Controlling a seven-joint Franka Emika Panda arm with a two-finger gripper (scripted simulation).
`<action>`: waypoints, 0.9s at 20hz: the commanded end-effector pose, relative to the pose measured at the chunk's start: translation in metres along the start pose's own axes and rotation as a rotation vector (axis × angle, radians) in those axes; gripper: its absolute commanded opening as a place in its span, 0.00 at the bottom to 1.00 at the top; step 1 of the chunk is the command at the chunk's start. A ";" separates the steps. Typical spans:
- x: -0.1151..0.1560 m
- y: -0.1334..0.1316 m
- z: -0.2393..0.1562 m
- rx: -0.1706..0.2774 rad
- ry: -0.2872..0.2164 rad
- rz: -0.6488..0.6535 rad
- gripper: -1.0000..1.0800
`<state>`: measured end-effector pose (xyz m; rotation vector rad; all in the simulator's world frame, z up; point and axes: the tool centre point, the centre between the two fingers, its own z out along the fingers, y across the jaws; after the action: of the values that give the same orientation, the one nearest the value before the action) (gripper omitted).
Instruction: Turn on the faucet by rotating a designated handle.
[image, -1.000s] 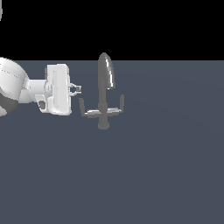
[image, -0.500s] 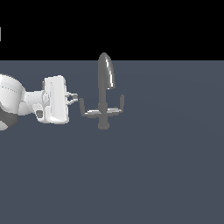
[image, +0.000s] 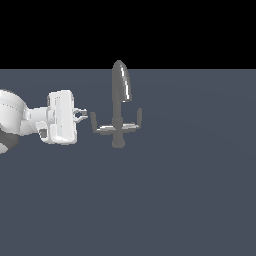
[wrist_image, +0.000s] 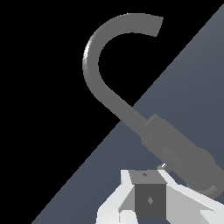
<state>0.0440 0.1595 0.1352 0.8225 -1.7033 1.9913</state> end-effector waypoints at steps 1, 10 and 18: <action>0.000 -0.002 0.006 -0.002 0.010 0.003 0.00; 0.000 -0.008 0.044 -0.001 0.074 -0.008 0.00; -0.009 0.002 0.028 0.030 0.057 -0.072 0.00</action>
<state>0.0539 0.1320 0.1317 0.8107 -1.6038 1.9800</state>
